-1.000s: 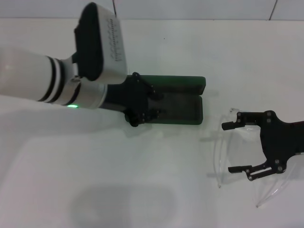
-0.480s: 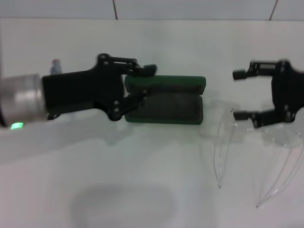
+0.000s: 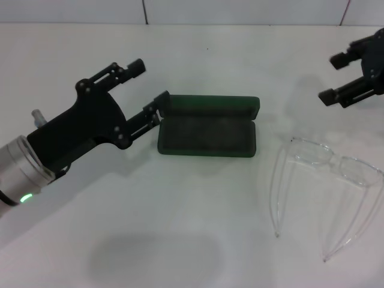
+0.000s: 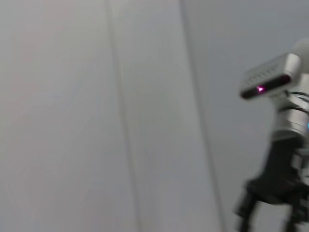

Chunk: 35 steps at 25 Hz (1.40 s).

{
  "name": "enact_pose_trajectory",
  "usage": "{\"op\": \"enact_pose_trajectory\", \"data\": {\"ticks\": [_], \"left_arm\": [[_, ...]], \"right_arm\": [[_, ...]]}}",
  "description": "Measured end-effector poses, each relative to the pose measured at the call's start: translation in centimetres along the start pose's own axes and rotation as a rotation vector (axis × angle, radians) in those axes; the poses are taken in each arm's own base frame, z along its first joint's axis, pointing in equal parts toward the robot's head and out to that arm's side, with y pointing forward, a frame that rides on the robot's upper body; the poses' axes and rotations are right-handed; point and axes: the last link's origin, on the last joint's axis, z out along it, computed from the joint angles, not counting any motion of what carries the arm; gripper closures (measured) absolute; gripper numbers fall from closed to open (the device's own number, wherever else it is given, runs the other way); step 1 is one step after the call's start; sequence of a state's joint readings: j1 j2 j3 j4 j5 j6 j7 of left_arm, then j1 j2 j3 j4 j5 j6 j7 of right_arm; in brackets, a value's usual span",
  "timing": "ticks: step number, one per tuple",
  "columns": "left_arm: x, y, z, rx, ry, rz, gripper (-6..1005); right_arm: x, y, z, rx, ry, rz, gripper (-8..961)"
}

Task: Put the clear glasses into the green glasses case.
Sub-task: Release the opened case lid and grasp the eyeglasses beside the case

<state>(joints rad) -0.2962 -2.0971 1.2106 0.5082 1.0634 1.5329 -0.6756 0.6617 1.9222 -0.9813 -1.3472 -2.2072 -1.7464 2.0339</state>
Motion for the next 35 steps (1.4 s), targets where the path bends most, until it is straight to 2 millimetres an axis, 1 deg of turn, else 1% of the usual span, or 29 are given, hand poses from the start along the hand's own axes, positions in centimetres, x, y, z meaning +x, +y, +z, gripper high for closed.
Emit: {"op": "enact_pose_trajectory", "data": {"ticks": [2,5,8,11,15,20,27,32,35], "left_arm": [[-0.7,0.2,-0.1,0.044,0.01,0.002,470],[-1.5,0.6,-0.1,0.078,0.02,-0.007,348],[-1.8,0.8,0.2,0.074,0.02,-0.029,348],[-1.9,0.9,0.3,0.077,0.018,-0.041,348],[-1.9,1.0,0.3,0.08,0.019,-0.042,349],[-2.0,0.9,0.3,0.085,0.014,-0.042,349],[-2.1,0.9,0.2,0.088,0.011,-0.045,349],[-2.4,1.0,0.1,0.095,-0.003,-0.058,350],[-2.5,1.0,0.0,0.097,-0.008,-0.06,350]], "right_arm": [[-0.3,0.2,0.4,0.027,0.133,0.03,115],[-0.6,0.5,1.2,0.062,0.259,0.055,115],[-0.5,1.2,2.4,0.069,0.362,0.051,114],[0.0,1.7,4.1,0.065,0.462,0.043,114],[0.3,2.3,5.9,0.074,0.544,0.026,114],[0.5,2.3,7.2,0.077,0.57,0.025,114],[1.8,2.1,9.3,0.059,0.595,0.028,148],[1.8,2.6,10.6,0.061,0.615,-0.035,173],[1.8,2.7,10.9,0.058,0.608,-0.042,188]]}}
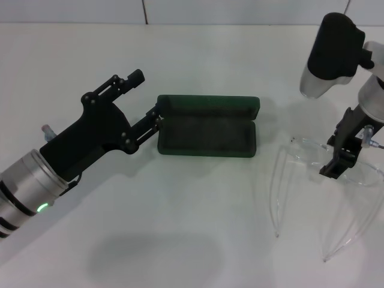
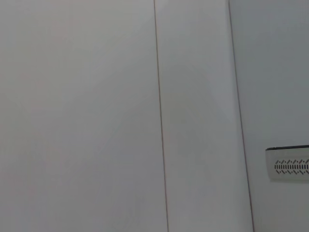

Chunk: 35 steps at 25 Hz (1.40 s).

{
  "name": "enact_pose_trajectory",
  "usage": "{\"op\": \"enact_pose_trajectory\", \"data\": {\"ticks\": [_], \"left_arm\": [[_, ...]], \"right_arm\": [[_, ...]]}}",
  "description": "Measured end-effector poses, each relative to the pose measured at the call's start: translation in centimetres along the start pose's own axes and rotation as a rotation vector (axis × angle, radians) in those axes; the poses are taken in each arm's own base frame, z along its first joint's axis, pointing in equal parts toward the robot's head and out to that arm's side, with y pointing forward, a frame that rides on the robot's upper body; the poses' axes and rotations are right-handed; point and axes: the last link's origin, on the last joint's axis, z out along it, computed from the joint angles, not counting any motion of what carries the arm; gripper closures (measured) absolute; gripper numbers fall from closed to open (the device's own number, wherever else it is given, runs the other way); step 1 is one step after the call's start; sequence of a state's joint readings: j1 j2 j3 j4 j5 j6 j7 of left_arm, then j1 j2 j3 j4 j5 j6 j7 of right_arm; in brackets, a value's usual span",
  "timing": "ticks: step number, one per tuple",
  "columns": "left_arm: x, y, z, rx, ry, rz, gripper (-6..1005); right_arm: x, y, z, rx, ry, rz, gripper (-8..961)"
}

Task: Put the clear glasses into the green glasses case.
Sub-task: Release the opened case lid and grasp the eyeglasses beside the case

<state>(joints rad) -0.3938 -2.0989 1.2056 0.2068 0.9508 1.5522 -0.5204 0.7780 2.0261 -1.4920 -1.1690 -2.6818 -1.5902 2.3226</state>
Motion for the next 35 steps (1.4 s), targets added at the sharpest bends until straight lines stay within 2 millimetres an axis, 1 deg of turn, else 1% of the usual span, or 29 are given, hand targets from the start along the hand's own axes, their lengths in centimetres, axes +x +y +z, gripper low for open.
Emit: {"op": "enact_pose_trajectory", "data": {"ticks": [7,12,14,35], "left_arm": [[-0.07,0.01,-0.08,0.002,-0.003,-0.002,350],[-0.12,0.04,-0.12,0.003,-0.005,-0.004,351],[-0.12,0.04,-0.11,0.003,-0.005,-0.004,351],[-0.17,0.08,-0.23,0.005,-0.007,-0.006,352]], "right_arm": [[0.05,0.26,0.55,-0.015,0.018,-0.009,222],[0.09,0.39,0.66,-0.016,0.027,-0.015,443],[0.1,0.4,0.66,-0.018,0.029,-0.014,439],[0.35,0.21,0.56,-0.012,0.041,-0.007,665]]}}
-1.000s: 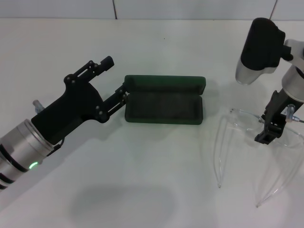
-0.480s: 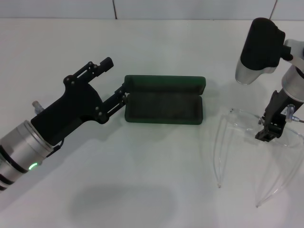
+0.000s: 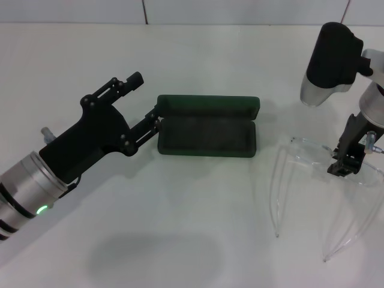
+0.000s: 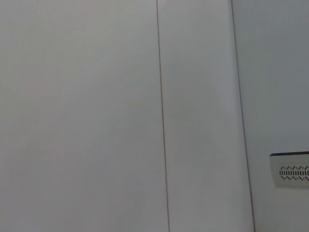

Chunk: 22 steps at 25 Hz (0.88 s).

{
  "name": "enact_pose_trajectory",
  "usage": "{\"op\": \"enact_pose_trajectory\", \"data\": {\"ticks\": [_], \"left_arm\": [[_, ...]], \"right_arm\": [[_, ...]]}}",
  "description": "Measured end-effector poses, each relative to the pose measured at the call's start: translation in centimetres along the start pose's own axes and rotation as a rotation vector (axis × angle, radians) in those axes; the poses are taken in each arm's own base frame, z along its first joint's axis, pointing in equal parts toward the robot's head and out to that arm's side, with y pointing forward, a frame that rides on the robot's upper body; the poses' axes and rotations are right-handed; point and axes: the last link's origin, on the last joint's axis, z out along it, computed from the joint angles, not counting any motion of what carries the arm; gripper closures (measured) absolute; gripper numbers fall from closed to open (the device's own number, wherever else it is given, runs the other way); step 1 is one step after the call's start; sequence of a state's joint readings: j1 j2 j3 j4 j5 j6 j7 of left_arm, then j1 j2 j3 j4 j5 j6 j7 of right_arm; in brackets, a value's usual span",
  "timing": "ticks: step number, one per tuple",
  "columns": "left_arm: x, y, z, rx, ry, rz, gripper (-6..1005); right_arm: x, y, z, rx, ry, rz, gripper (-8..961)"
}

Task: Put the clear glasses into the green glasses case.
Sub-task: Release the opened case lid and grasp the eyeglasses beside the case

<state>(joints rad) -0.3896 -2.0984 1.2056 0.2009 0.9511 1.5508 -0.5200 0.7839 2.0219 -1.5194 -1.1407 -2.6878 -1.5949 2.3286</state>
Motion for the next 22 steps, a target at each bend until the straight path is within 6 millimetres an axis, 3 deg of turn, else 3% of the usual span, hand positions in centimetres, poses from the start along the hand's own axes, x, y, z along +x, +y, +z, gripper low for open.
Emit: {"op": "enact_pose_trajectory", "data": {"ticks": [15,22], "left_arm": [[0.04,-0.03,0.11,-0.002,0.001,0.001,353],[0.0,-0.02,0.04,0.0,-0.001,0.001,354]], "right_arm": [[-0.07,-0.04,0.05,0.009,-0.01,-0.003,681],[-0.11,-0.08,0.16,0.012,-0.018,-0.004,797]]}}
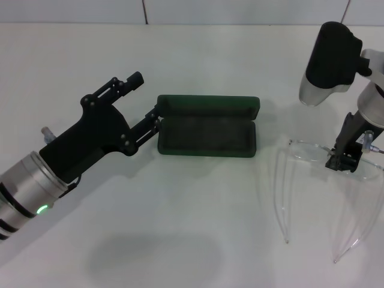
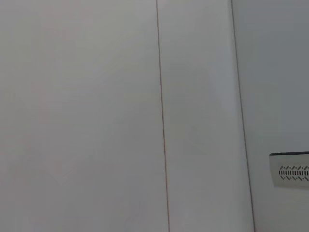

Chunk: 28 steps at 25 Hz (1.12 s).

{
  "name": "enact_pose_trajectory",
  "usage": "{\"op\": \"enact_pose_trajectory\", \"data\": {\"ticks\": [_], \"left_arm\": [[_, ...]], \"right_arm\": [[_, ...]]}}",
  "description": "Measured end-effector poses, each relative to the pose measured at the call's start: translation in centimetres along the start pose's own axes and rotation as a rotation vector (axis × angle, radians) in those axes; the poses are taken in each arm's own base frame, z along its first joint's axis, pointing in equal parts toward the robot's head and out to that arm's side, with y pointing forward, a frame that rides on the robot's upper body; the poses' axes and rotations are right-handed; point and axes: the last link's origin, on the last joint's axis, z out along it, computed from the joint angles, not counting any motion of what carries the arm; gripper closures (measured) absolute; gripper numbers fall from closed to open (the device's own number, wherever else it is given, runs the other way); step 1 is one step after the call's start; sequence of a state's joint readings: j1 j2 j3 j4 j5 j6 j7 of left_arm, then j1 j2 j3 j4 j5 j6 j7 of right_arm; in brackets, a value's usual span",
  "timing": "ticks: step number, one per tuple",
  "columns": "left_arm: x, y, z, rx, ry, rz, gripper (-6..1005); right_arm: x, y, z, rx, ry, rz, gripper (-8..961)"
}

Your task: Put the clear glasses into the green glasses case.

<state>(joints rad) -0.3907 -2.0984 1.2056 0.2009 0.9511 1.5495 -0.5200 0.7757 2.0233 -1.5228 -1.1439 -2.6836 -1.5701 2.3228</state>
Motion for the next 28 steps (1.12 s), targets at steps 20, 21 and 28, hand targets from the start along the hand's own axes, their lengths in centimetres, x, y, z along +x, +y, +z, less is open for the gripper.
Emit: {"op": "enact_pose_trajectory", "data": {"ticks": [20,21,28], "left_arm": [[0.1,0.0,-1.7,0.171,0.08,0.068,360],[0.1,0.1,-1.8,0.176,0.088,0.083,360],[0.7,-1.1,-2.3,0.277,0.126,0.116,361]], "right_arm": [[3.5,-1.6,-2.9,-0.019,-0.371,0.039,828],[4.1,-1.6,-3.1,-0.024,-0.425,0.038,831],[6.3,-1.6,-4.3,-0.007,-0.798,-0.01,838]]}}
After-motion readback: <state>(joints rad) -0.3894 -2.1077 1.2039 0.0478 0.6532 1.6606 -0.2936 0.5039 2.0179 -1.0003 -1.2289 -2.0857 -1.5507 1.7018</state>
